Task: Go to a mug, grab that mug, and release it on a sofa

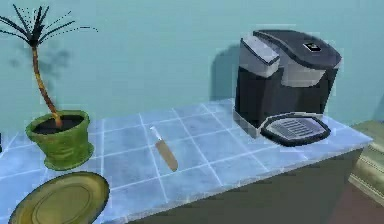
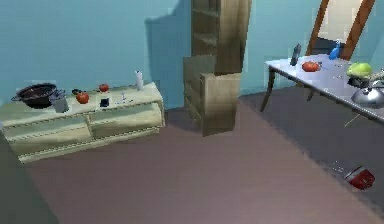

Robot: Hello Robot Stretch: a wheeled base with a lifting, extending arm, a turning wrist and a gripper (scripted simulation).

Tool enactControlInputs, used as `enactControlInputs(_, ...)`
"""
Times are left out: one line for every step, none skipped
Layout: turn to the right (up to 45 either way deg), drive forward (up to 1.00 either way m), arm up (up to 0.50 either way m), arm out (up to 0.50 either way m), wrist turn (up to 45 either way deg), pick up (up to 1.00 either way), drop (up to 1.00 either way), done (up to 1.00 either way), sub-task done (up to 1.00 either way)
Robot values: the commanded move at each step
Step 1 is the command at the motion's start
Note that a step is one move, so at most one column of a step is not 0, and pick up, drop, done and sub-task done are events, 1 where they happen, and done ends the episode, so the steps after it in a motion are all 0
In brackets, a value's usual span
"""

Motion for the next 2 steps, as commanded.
enactControlInputs(-45.0,0.00,0.00,0.00,0.0,0.00,0.00,0.00,0.00)
enactControlInputs(-45.0,0.00,0.00,0.00,0.0,0.00,0.00,0.00,0.00)
